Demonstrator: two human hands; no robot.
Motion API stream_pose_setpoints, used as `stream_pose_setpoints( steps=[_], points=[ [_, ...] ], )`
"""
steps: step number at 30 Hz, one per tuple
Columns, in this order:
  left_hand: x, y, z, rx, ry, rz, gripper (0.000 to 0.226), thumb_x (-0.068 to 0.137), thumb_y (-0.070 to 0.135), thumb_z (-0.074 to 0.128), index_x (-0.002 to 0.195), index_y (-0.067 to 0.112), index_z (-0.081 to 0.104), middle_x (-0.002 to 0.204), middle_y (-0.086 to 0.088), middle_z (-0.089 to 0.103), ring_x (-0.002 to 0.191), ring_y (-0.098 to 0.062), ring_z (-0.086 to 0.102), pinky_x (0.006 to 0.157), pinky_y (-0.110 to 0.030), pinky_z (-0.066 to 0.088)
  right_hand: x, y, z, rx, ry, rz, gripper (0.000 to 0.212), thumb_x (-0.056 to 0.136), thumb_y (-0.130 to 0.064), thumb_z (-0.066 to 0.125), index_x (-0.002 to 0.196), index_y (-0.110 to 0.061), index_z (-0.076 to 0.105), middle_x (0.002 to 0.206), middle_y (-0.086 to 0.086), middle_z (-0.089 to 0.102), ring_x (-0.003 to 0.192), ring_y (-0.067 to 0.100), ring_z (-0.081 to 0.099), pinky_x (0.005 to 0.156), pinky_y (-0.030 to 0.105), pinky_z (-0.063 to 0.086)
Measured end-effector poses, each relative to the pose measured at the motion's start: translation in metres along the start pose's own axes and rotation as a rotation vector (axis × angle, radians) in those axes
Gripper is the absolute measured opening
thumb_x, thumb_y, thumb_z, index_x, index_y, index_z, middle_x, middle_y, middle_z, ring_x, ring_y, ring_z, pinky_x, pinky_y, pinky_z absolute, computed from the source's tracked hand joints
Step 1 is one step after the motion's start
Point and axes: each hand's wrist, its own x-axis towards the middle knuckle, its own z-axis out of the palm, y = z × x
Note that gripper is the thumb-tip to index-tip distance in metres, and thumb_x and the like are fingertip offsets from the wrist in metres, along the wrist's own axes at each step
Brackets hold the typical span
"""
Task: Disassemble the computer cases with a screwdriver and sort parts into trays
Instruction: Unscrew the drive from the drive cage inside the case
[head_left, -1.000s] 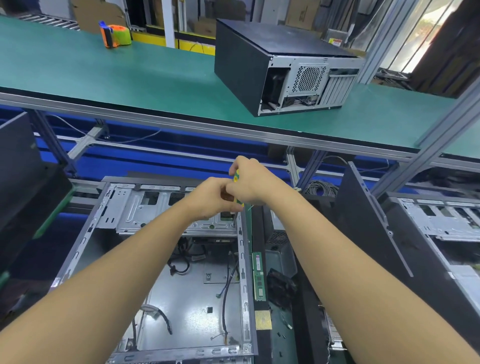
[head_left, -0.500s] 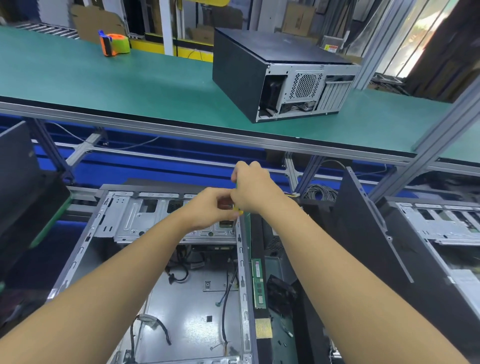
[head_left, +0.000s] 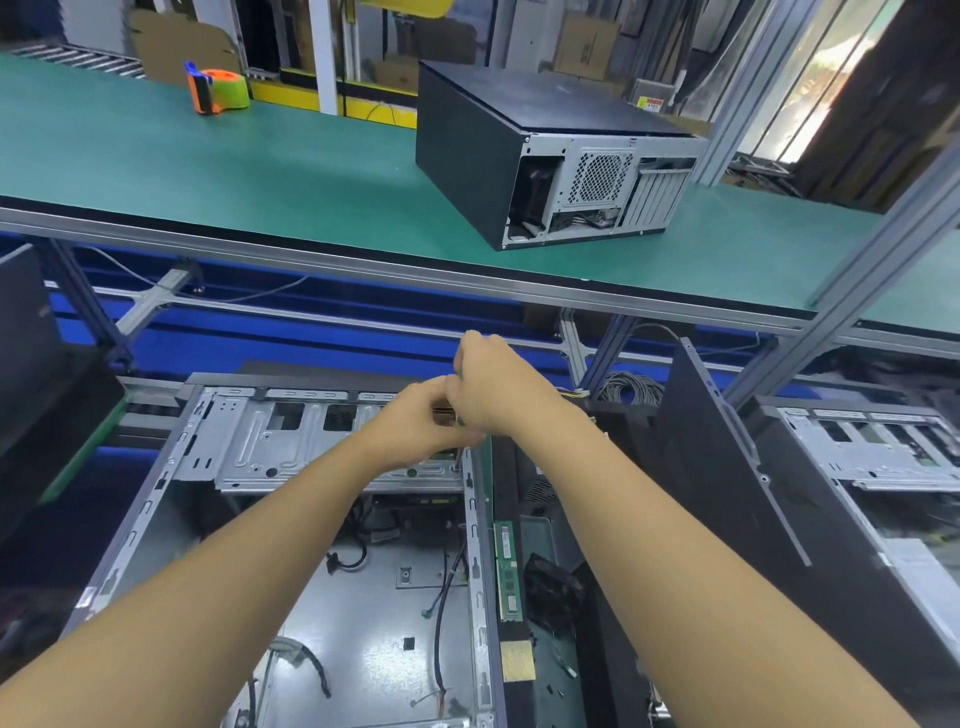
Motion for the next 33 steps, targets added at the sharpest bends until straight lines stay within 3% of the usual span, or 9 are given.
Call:
stream_pose_setpoints(
  steps=[3,5,10,15,18,23,25,30,33],
  points=[
    [-0.004,0.001,-0.005,-0.132,-0.008,0.020,0.010,0.086,0.002,0.073,0.095,0.007,0.071,0.072,0.011,0.071,0.059,0.004,0.059,0.050,-0.007,0.042,-0.001,0.000,-0.007,0.056,-0.082,-0.019,0.026,0.095,-0.010,0.049,0.121,-0.016,0.048,0.125,0.006,0.043,0.118,0.028,0.038,0.077,0.036,0.038],
    [-0.002,0.002,-0.006,-0.092,0.030,0.040,0.011,0.084,0.002,0.075,0.091,0.009,0.071,0.070,0.010,0.071,0.059,0.005,0.059,0.053,-0.007,0.043,-0.002,0.000,-0.007,0.075,-0.090,-0.011,0.028,0.094,-0.011,0.050,0.122,-0.016,0.046,0.126,0.006,0.040,0.122,0.028,0.035,0.077,0.037,0.038],
    [0.008,0.006,0.002,0.158,0.103,0.016,0.016,0.077,0.020,0.079,0.079,0.026,0.064,0.064,0.019,0.066,0.052,0.005,0.054,0.047,-0.009,0.038,-0.002,-0.001,0.001,-0.067,0.071,0.098,0.049,0.101,-0.052,0.042,0.129,-0.013,0.040,0.123,0.010,0.049,0.103,0.033,0.051,0.073,0.041,0.040],
    [0.005,0.005,-0.003,0.064,0.018,0.043,0.020,0.079,0.020,0.080,0.078,0.034,0.067,0.072,0.016,0.069,0.062,0.003,0.058,0.056,-0.016,0.048,0.000,0.002,-0.002,-0.018,-0.028,0.002,0.018,0.103,-0.023,0.045,0.119,-0.015,0.046,0.123,0.010,0.048,0.094,0.032,0.054,0.071,0.039,0.043],
    [-0.003,0.006,-0.011,-0.040,-0.020,0.060,0.042,0.083,0.006,0.078,0.065,0.043,0.071,0.060,0.020,0.065,0.052,0.008,0.057,0.051,-0.004,0.041,-0.001,0.001,-0.011,0.021,-0.166,-0.060,0.025,0.095,-0.009,0.049,0.115,-0.023,0.049,0.120,0.004,0.039,0.105,0.029,0.043,0.073,0.038,0.040],
    [0.002,0.005,-0.007,0.112,0.086,0.084,0.021,0.075,0.012,0.083,0.075,0.030,0.071,0.069,0.010,0.071,0.063,-0.008,0.064,0.058,-0.024,0.053,-0.002,0.001,-0.005,-0.039,-0.055,-0.013,0.030,0.096,-0.033,0.051,0.121,-0.017,0.043,0.122,0.007,0.042,0.110,0.031,0.044,0.073,0.040,0.038],
    [0.005,0.004,-0.002,0.117,0.108,0.042,0.023,0.071,0.019,0.085,0.075,0.030,0.066,0.067,0.014,0.067,0.057,-0.003,0.057,0.053,-0.016,0.048,-0.003,-0.001,-0.001,-0.063,0.028,0.033,0.039,0.100,-0.046,0.046,0.122,-0.013,0.041,0.118,0.010,0.047,0.098,0.032,0.049,0.071,0.040,0.038],
    [-0.001,-0.002,-0.007,0.055,-0.033,0.042,0.024,0.078,0.017,0.084,0.092,0.030,0.068,0.082,0.014,0.071,0.068,-0.001,0.062,0.062,-0.011,0.047,0.000,0.001,-0.003,0.002,-0.039,-0.032,0.027,0.098,-0.015,0.051,0.125,-0.014,0.045,0.128,0.008,0.046,0.109,0.031,0.048,0.074,0.038,0.041],
    [-0.001,-0.007,-0.009,0.046,0.027,0.044,0.021,0.079,0.008,0.082,0.080,0.026,0.071,0.068,0.011,0.070,0.056,-0.002,0.059,0.056,-0.015,0.046,-0.001,0.002,-0.006,0.056,-0.104,-0.031,0.032,0.095,-0.015,0.053,0.125,-0.019,0.046,0.132,0.006,0.040,0.124,0.031,0.038,0.079,0.039,0.040]
  ],
)
